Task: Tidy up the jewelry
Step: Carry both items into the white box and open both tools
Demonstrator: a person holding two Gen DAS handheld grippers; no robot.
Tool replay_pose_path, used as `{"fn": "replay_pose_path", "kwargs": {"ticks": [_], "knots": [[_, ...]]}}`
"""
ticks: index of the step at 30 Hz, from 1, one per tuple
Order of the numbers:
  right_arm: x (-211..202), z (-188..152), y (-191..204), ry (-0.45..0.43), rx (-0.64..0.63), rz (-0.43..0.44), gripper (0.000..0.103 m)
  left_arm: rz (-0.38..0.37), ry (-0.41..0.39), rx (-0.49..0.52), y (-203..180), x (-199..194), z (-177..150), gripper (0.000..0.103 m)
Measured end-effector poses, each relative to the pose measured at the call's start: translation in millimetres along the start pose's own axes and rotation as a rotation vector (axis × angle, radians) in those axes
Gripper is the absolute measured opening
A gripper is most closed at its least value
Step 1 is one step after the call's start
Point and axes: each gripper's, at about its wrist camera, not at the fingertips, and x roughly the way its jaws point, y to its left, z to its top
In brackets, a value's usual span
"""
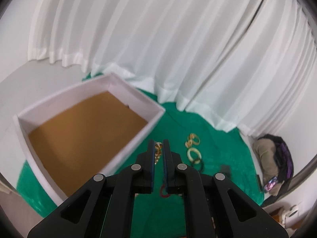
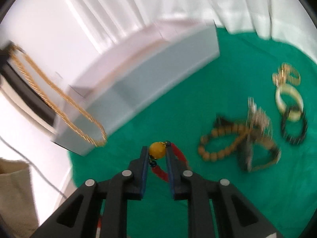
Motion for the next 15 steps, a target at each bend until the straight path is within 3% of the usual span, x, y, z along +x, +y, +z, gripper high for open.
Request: {"fn": "replay_pose_path", "kwargs": {"ticks": [8, 11, 15], "knots": [[-43, 101, 70, -0.123, -0.139, 0.151, 0.018, 0.108, -0.147, 0.022, 16, -35, 63, 0.005], [-21, 135, 99, -0.156, -0.182, 0.182, 0.018, 0.181, -0.156, 0.013, 35, -25, 67, 0.005], [35, 156, 97, -0.109, -0.176, 0.161, 0.018, 0.256, -0.073, -0.051, 76, 16, 50, 0.005]]}}
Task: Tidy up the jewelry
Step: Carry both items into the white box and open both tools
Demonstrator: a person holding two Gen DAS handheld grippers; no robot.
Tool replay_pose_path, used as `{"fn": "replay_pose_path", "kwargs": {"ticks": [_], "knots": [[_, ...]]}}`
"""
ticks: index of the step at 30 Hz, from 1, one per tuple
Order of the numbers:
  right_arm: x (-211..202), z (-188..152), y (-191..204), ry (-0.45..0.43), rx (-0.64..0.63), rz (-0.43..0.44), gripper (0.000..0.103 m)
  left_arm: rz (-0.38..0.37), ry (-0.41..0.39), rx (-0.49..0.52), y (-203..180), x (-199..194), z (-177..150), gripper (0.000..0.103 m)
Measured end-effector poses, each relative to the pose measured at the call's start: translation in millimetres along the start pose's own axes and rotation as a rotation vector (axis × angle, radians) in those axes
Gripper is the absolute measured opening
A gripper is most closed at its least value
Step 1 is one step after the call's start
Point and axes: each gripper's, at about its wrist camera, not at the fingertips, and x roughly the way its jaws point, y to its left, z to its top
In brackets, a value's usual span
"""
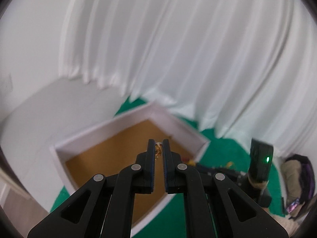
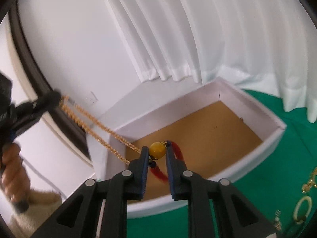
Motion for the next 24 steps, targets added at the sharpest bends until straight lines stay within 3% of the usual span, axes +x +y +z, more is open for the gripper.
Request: {"fn": "replay_pose_path", "kwargs": {"ticks": [4, 7, 8, 9, 10, 11, 12, 17, 24], "knots": [[61, -15, -13, 0.095, 0.013, -0.045, 0.018, 0.099, 0.134, -0.041, 38, 63, -38, 0.005], [90, -31, -25, 0.154, 0.015, -0.077, 0.018, 0.162, 0.191, -0.033, 54, 88, -60, 0.006], [94, -35, -27, 0.172, 0.015, -0.088, 0.02, 0.18, 0.2, -0.032, 59, 93, -66, 0.015], [97, -37, -27, 0.183, 0.01, -0.115, 0.025, 0.192, 0.208, -0.031, 62, 96, -69, 0.04], [99, -38, -28, 0.19, 0.004, -0.134, 0.035, 0.212, 0.206, -0.025, 65, 98, -72, 0.058], [100, -39, -29, 0.192, 0.001, -0.146, 0.057, 0.235, 0.183, -0.015, 65, 95, -74, 0.082], [99, -39, -28, 0.183, -0.005, -0.141, 0.059, 0.271, 0.14, 0.008, 64, 91, -75, 0.089], [104, -42, -22, 0.186, -0.067, -0.185, 0.06, 0.383, 0.076, 0.123, 57, 93, -79, 0.091], [109, -46, -18, 0.225, -0.149, -0.224, 0.06, 0.443, 0.219, 0.243, 47, 123, -104, 0.091]]}}
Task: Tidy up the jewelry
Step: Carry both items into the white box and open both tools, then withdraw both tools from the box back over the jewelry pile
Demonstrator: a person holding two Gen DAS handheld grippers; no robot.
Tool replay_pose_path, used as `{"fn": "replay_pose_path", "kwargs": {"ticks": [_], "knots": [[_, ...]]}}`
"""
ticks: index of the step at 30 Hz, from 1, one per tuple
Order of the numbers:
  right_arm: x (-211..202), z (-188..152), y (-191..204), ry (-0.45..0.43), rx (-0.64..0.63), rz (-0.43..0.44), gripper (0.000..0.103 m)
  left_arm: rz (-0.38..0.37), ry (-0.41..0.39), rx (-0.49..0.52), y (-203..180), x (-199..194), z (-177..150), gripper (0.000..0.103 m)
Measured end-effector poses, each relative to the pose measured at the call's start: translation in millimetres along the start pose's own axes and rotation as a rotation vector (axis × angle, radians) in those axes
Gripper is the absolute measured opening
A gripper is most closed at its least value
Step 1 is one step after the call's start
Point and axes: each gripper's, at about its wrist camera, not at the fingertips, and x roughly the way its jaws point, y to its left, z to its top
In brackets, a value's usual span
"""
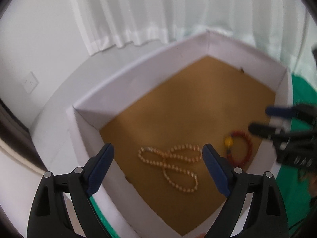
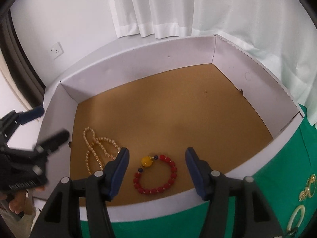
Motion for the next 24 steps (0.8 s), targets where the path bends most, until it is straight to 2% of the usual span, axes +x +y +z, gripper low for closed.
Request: {"fn": "replay_pose_path", "kwargs": {"ticks": [3, 8, 16, 18, 20, 21, 22, 23, 24], "knots": [[-2, -2, -7, 0.007, 0.022, 0.03, 0.06, 0.004, 0.015, 0.006, -5, -3, -6, 0.091], [-13, -14, -15, 0.017, 0.036, 0.041, 0.06, -0.074, 0.08, -0.057, -12, -8, -15, 0.091], [-44, -56, -20, 0.005, 0.008, 0.028, 0.06, -0.176, 0.075, -0.135, -26, -38, -46, 0.091], [-56, -66, -21, -0.024, 0.009, 0.008, 0.06, -0.184, 0.032, -0.153, -24, -46, -47, 0.091], [-73, -75, -22, -0.069, 0.022, 0.0, 0.06, -0.133, -0.062, -0.189, -19, -65, -49, 0.092], [-84, -81, -23, -0.094, 0.03, 0.001, 0.063, -0.126, -0.104, -0.21, -17, -75, -50, 0.095], [-95, -86, -24, -0.115, 0.036, -0.001, 0.068, -0.129, -0.146, -0.23, -15, -86, -51, 0.097], [-106, -93, -26, -0.133, 0.043, -0.005, 0.08, -0.138, -0.192, -0.246, -14, -99, -52, 0.1], [-120, -103, -29, -0.15, 0.048, -0.013, 0.086, -0.147, -0.231, -0.255, -15, -111, -53, 0.101]]}}
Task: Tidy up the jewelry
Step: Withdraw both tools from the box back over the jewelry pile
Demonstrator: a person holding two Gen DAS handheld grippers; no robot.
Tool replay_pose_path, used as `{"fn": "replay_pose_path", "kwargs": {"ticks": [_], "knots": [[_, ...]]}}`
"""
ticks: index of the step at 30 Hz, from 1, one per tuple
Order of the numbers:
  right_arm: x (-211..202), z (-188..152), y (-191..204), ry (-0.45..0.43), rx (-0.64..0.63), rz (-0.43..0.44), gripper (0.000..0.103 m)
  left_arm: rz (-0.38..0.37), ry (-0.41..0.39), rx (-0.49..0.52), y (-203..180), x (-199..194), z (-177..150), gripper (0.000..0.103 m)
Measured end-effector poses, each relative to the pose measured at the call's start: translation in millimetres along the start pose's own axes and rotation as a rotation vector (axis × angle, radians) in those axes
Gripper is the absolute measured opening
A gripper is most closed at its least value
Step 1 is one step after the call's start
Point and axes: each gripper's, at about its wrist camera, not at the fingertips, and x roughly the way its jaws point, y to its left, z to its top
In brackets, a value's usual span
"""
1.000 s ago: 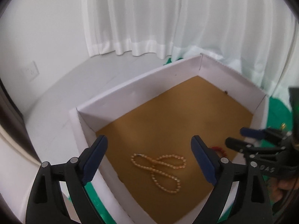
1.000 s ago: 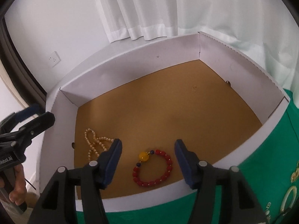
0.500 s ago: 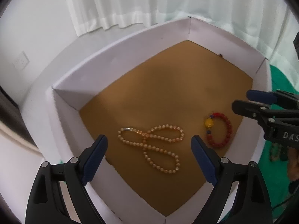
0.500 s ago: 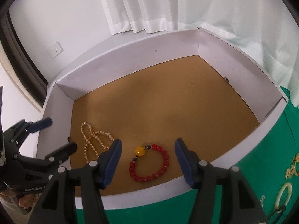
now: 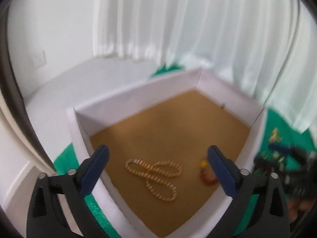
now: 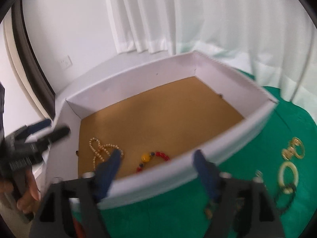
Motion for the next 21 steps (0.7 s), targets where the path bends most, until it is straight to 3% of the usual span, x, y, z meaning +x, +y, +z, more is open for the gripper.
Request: {"fn": "replay_pose_path", "kwargs": {"ticks": [2, 5, 9, 14, 18, 21], "knots": [[-22, -15, -6, -0.015, 0.005, -0.025, 0.087, -0.032, -0.056, 0.015, -12, -21, -1, 0.102], [-58, -49, -20, -0.035, 0.01, -0.096, 0.087, -0.098, -0.081, 0.074, -39, -43, -10, 0.102], [-101, -108, -38, -0.058, 0.019, -0.265, 0.089, -0.223, -0.083, 0.167, -81, -64, -35, 0.102], [-130, -179, -74, 0.006, 0.151, -0.426, 0.096, -0.418, 0.067, 0.249, -139, -59, -83, 0.102], [-134, -227, -110, 0.065, 0.242, -0.549, 0.096, -0.435, 0.187, 0.34, -179, -34, -123, 0.102], [-137, -250, -128, 0.074, 0.298, -0.609, 0.096, -0.409, 0.211, 0.416, -195, -21, -144, 0.102]]}}
